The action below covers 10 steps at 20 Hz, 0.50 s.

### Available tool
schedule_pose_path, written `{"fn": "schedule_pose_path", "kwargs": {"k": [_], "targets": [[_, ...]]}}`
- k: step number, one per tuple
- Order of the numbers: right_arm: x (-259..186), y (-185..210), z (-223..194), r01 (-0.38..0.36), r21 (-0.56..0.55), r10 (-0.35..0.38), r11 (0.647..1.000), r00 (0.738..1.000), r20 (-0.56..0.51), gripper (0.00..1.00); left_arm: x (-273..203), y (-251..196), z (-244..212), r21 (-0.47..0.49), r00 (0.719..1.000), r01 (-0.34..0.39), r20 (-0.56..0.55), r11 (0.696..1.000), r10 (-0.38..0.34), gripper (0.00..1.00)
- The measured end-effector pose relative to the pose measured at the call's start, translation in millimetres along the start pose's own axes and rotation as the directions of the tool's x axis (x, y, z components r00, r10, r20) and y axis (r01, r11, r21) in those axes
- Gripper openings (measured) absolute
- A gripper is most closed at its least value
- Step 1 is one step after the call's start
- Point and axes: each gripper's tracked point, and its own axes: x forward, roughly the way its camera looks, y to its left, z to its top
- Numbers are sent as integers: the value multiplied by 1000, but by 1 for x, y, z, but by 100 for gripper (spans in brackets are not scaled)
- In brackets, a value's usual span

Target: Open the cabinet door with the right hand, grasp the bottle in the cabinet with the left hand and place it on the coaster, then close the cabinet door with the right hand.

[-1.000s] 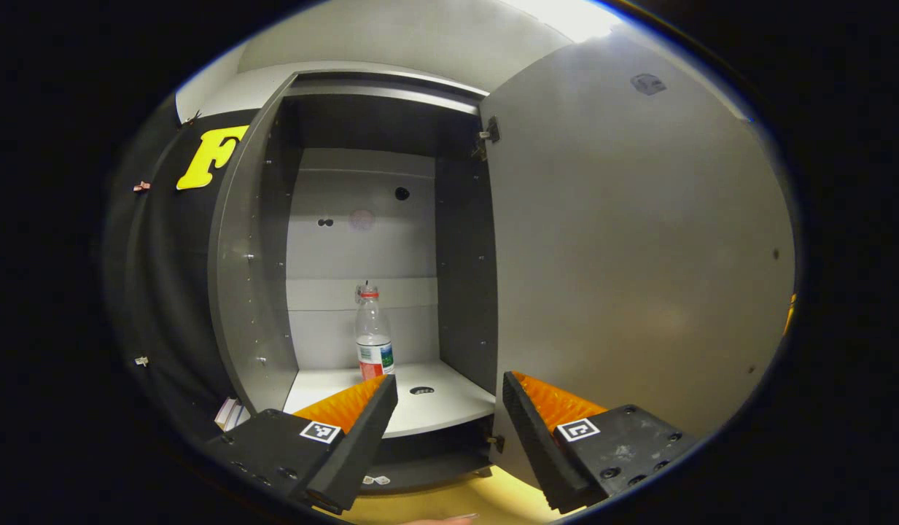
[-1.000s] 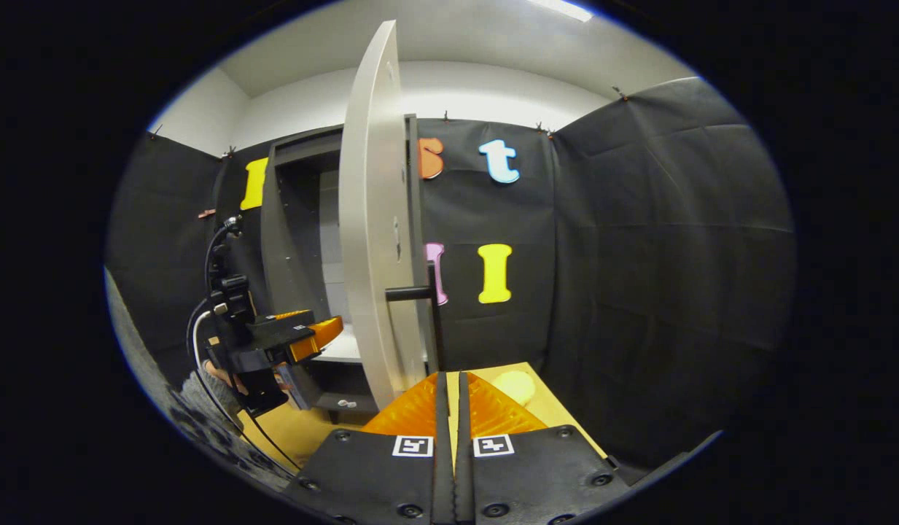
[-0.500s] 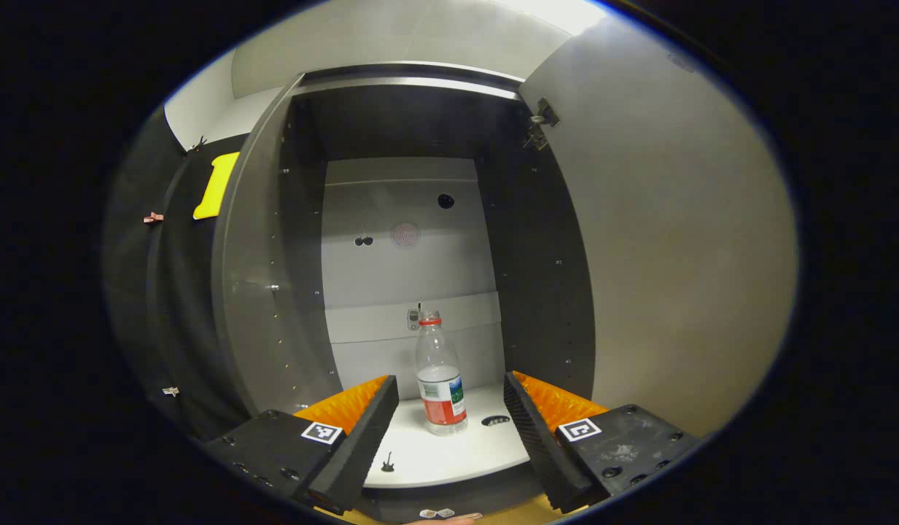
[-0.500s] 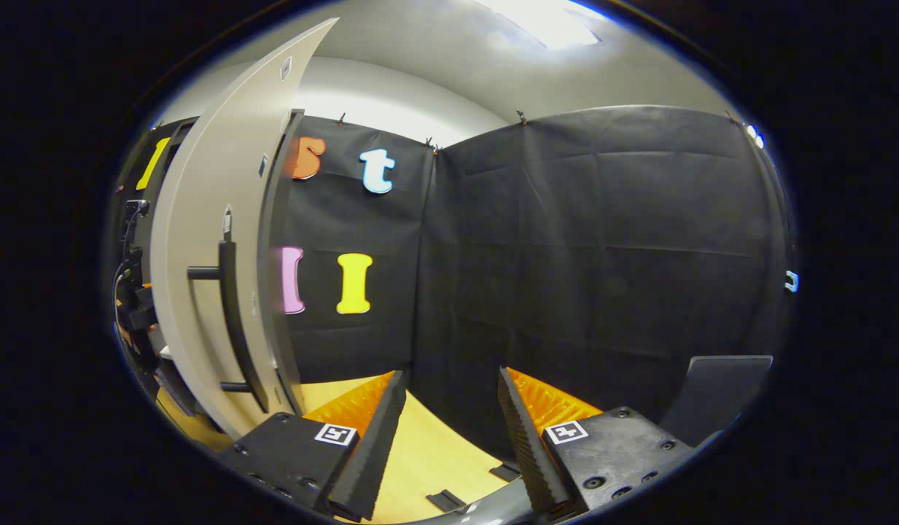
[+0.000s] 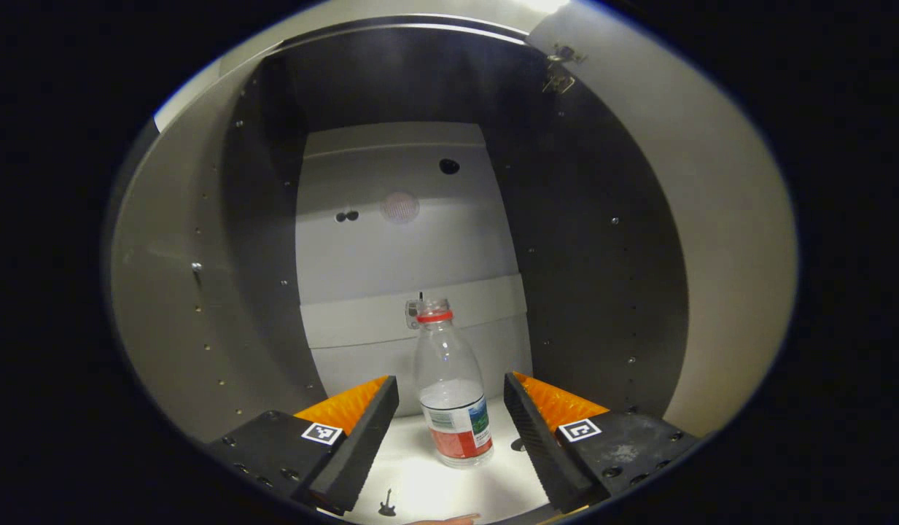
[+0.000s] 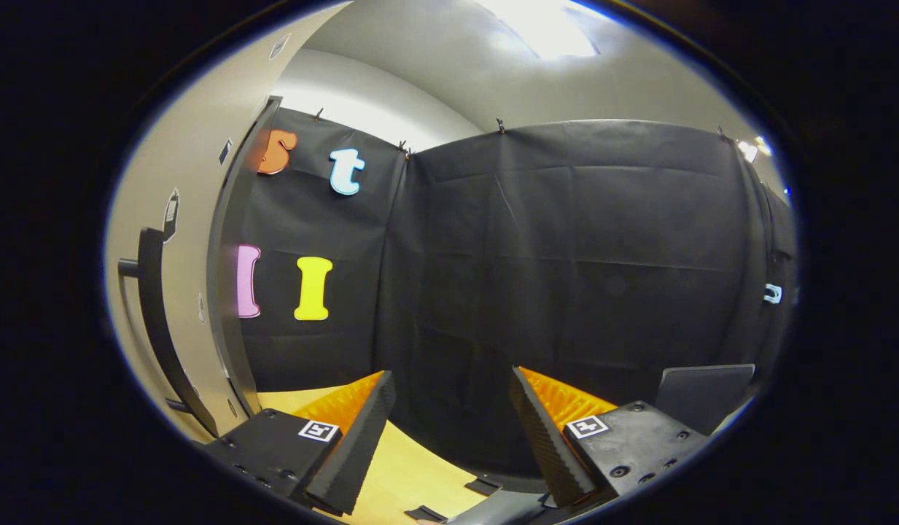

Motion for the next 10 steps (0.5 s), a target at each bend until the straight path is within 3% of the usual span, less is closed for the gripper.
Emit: {"fn": "schedule_pose_path", "kwargs": {"k": [10], "targets": [[19,9,-1,-3,13,3,1000,1000,-21,96,53,8,-25,12,999,-35,-18,999,35,92]]}}
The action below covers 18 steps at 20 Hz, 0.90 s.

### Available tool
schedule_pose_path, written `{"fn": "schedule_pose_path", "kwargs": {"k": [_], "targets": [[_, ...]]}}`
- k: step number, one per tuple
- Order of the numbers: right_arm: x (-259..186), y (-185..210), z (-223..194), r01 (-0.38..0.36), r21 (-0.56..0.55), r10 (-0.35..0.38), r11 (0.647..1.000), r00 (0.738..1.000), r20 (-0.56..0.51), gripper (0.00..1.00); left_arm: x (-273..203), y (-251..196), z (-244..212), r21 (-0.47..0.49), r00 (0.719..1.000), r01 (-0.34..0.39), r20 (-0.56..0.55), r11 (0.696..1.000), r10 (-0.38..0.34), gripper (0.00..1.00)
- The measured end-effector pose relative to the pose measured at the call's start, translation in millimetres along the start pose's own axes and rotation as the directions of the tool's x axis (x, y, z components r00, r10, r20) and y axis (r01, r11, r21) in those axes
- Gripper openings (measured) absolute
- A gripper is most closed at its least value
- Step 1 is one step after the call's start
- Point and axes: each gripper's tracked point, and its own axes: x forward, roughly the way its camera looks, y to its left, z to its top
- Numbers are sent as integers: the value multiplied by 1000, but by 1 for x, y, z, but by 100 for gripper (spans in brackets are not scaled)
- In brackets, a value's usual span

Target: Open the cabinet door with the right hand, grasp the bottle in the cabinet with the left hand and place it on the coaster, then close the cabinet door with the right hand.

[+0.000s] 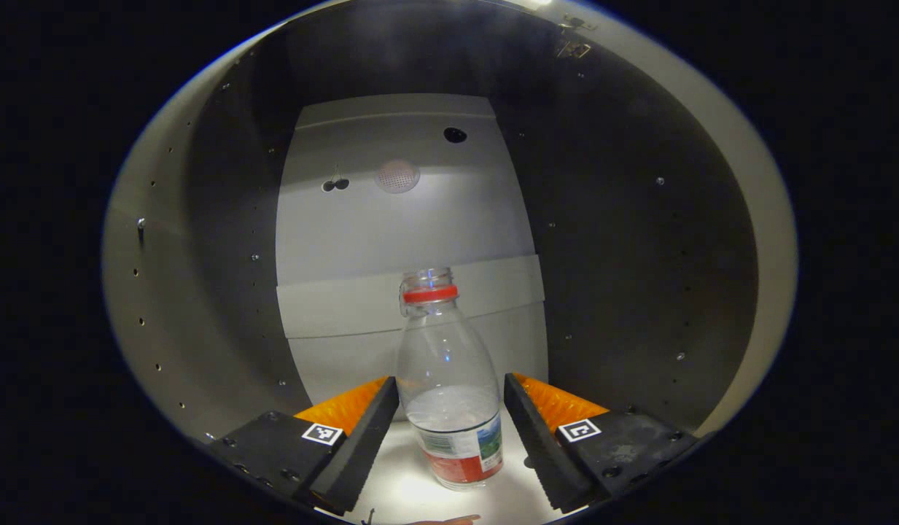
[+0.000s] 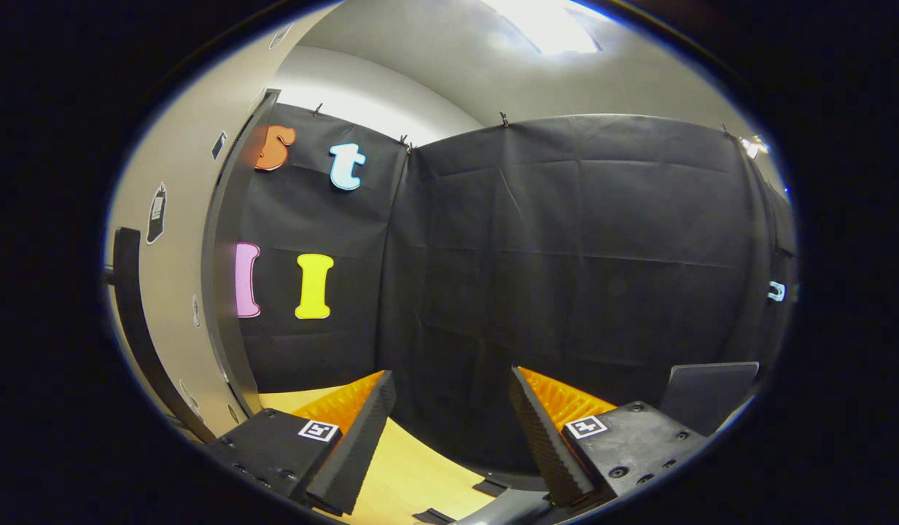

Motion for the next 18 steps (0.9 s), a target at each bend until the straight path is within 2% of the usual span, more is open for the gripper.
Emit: {"fn": "schedule_pose_path", "kwargs": {"k": [2,4,5,11,18], "targets": [[-1,1,0,0,-9,0,1000,1000,-2,94,4,1,-2,9,1000,-8,1,1000,8,89],[-4,1,0,0,-16,0,1000,1000,-4,96,-2,-3,-1,-6,1000,16,-4,1000,-16,80],[-7,2,1,-3,-16,3,1000,1000,-4,94,-5,-4,1,-17,1000,26,-5,1000,-26,78],[-36,1,13,-8,4,8,1000,1000,22,96,-51,-2,20,-64,997,79,17,995,-78,78],[-99,12,26,-39,4,39,999,998,39,96,-125,24,33,-79,993,117,42,990,-114,78]]}}
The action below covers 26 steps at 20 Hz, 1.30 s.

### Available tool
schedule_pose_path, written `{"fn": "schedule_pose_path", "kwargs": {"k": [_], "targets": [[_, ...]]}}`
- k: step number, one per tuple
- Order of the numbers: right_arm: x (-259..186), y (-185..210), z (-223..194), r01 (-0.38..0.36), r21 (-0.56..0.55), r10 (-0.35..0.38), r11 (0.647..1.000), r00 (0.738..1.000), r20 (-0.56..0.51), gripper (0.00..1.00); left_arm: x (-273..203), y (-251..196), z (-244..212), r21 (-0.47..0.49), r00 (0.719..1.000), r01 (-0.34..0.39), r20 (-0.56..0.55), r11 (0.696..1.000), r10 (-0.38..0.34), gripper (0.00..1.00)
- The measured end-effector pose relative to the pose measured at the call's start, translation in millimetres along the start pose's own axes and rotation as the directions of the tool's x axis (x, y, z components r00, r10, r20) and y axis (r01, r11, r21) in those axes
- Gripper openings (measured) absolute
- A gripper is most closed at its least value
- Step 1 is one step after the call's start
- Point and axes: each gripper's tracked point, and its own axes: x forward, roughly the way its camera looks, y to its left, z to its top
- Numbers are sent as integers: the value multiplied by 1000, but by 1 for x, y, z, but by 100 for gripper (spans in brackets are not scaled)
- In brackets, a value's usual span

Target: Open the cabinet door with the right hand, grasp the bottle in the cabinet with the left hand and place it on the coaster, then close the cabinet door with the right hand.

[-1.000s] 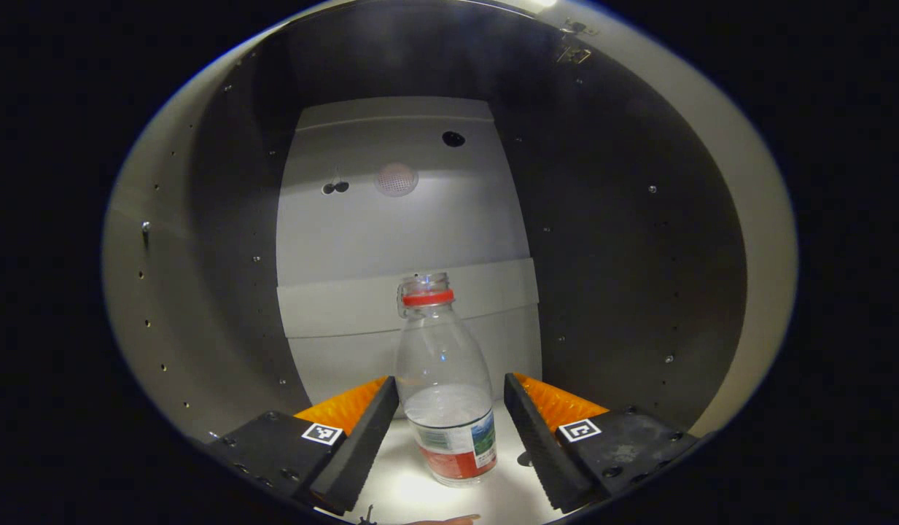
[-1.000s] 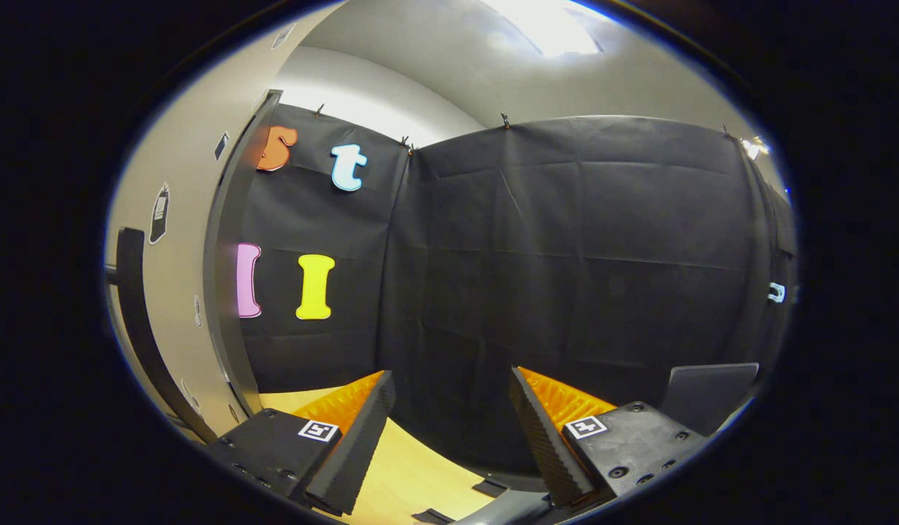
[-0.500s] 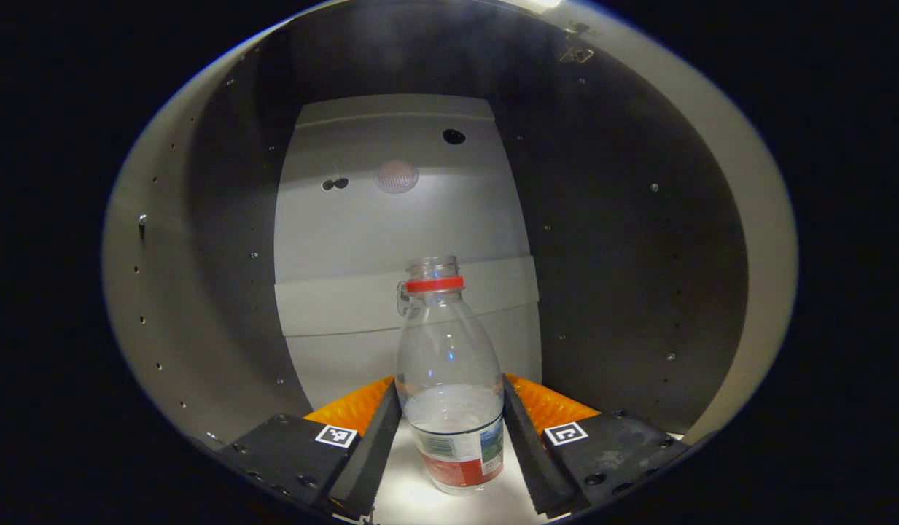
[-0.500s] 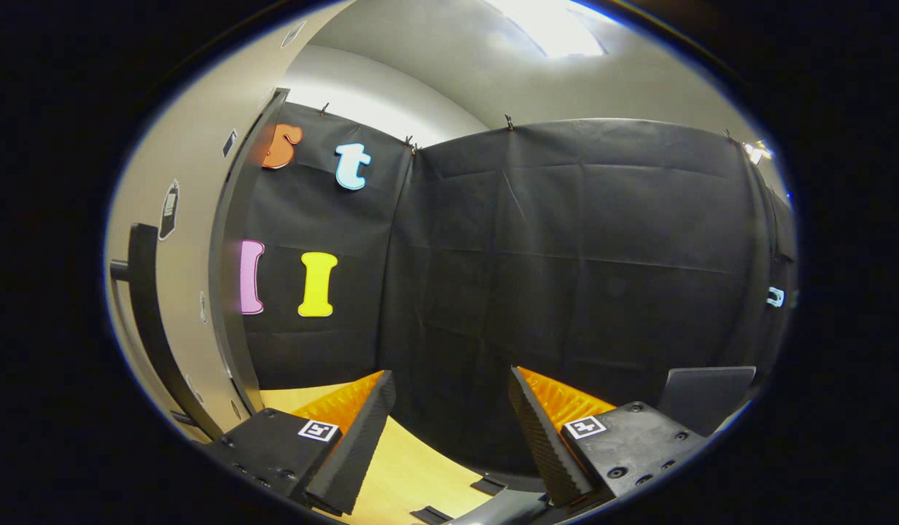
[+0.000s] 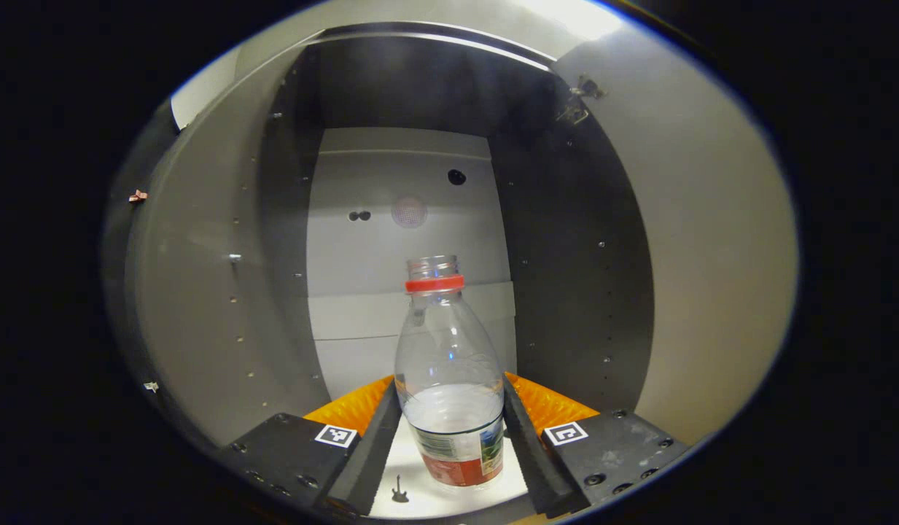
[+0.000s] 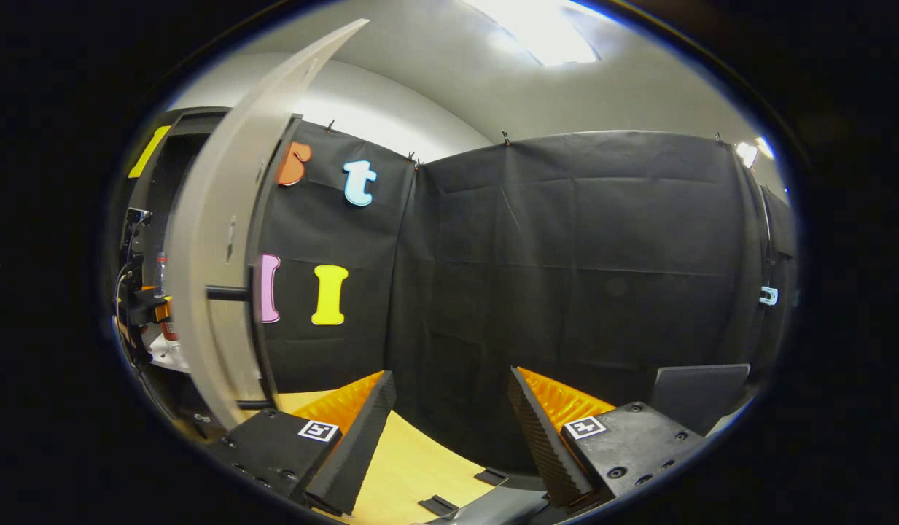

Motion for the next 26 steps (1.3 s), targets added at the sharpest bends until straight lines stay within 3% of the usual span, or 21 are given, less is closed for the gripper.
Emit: {"fn": "schedule_pose_path", "kwargs": {"k": [9,16,21,26], "targets": [[-77,51,20,-107,-4,107,994,994,34,96,-103,56,-10,-11,1000,7,-25,1000,-7,79],[-121,124,20,-211,1,211,978,977,42,96,-173,69,-48,-7,995,82,-61,997,-82,80],[-121,196,25,-335,68,328,940,940,92,96,-211,61,-85,3,991,127,-53,992,-126,80],[-113,250,13,-465,21,459,885,879,128,96,-250,31,-145,44,977,200,-81,979,-197,79]]}}
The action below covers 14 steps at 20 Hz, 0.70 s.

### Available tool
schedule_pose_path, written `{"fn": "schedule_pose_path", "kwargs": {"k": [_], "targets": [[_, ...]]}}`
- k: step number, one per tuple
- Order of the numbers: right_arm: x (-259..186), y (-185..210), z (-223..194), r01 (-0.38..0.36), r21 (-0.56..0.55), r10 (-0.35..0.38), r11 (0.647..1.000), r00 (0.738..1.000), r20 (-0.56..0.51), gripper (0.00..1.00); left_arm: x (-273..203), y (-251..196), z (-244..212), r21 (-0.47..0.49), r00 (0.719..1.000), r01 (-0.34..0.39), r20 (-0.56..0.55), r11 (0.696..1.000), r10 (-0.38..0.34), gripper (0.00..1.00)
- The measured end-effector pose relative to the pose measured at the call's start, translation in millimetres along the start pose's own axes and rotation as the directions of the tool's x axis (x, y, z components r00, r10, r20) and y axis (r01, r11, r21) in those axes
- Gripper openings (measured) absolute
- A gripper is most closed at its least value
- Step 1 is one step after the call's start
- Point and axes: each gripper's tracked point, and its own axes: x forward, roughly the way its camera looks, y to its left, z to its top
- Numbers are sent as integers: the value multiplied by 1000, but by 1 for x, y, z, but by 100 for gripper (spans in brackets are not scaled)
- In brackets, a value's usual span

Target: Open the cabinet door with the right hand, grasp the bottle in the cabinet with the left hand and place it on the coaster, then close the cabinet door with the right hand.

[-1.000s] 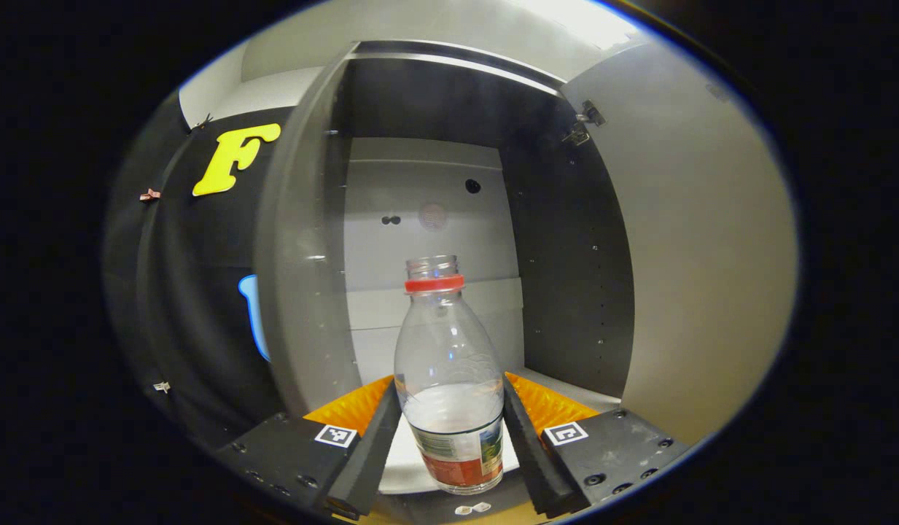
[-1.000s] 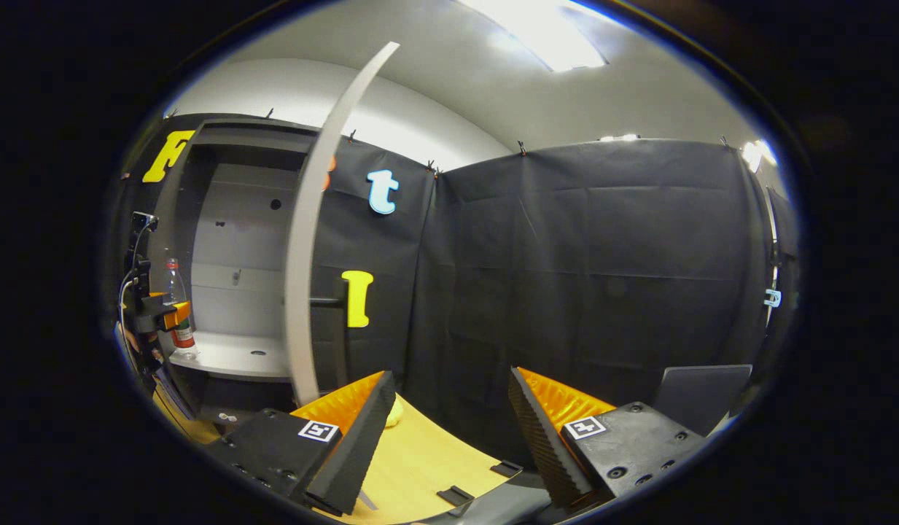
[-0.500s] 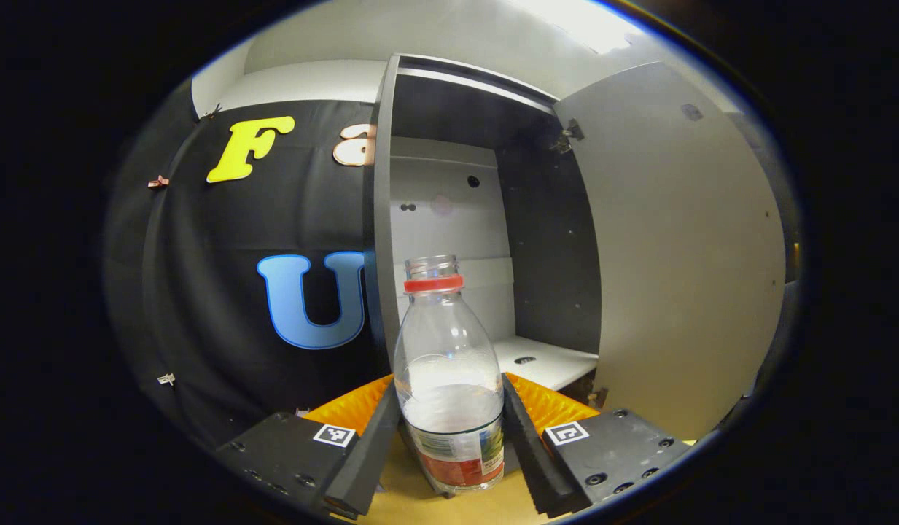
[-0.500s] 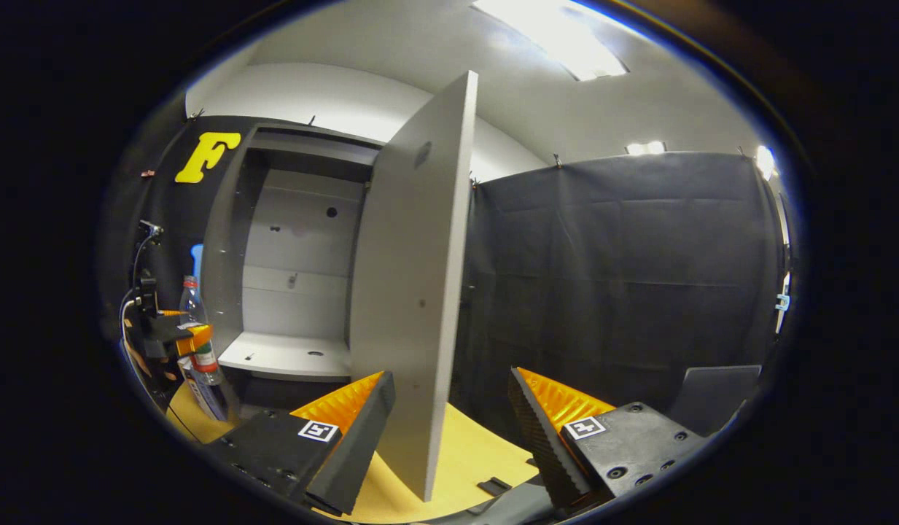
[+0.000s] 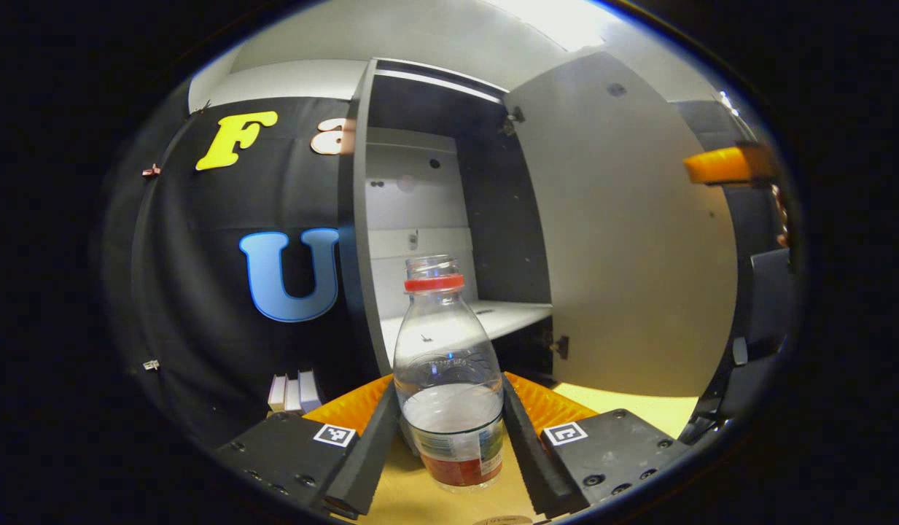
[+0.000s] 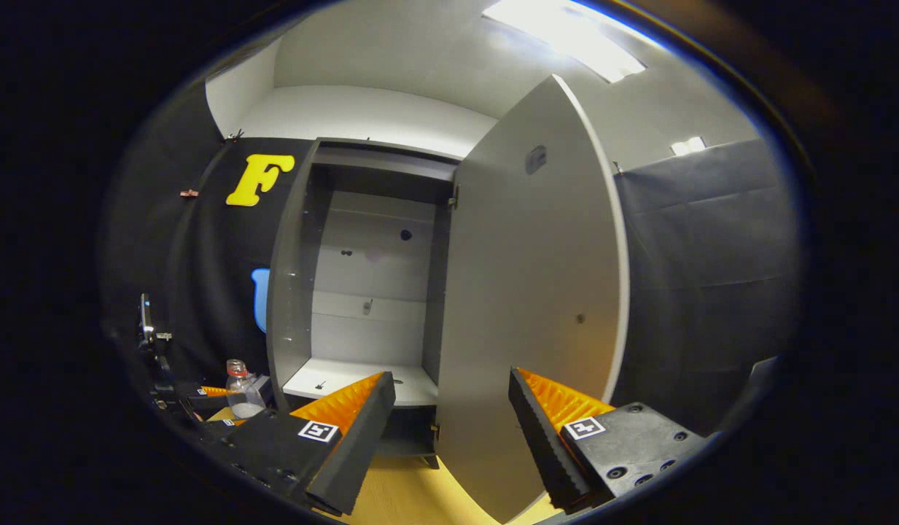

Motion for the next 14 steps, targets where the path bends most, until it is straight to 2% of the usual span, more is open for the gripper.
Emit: {"fn": "schedule_pose_path", "kwargs": {"k": [3,7,10,14], "targets": [[17,19,-27,-79,12,80,997,996,-42,96,-13,-24,-45,4,999,6,-33,1000,-6,79],[29,27,-75,-134,25,136,991,984,-117,95,-21,-45,-102,-34,999,7,-52,999,-9,79],[35,36,-107,-167,60,175,984,968,-177,96,-30,-44,-136,-79,997,-42,-63,996,37,79],[35,54,-139,-203,129,228,971,946,-229,96,-41,-43,-175,-85,992,-97,-84,992,90,79]]}}
